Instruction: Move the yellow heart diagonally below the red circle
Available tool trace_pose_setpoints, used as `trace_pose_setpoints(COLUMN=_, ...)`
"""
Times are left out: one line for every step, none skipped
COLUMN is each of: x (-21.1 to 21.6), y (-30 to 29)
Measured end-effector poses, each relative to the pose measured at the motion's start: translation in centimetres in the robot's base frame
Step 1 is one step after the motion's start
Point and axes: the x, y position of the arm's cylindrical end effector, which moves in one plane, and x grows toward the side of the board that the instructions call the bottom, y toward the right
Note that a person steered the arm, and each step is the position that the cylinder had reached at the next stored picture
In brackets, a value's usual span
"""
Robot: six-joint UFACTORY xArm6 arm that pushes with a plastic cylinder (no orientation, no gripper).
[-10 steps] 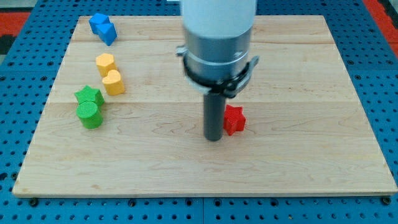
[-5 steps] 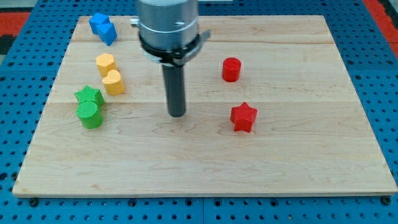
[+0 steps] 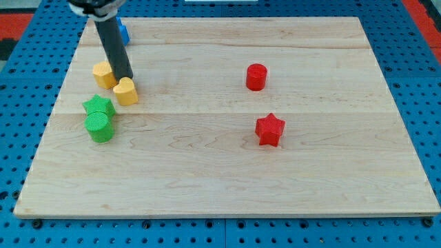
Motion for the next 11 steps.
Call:
trace_pose_setpoints(x=2.2, y=-1.2)
trace_pose_setpoints(x=4.3, y=2.4)
trace_pose_setpoints(x=4.3, y=5.6)
trace_pose_setpoints(x=4.1, y=9.8)
trace_pose_setpoints(x=4.0, y=10.3)
trace_pose_setpoints(x=0.5, y=10.4)
trace_pose_setpoints(x=2.5, y=11.8)
trace_pose_setpoints(x=8.6, y=15.0)
trace_pose_setpoints(x=6.5, y=15.5)
trace_pose_setpoints(x=9.4, y=17.1)
trace_pose_setpoints(x=12.3, y=16.6)
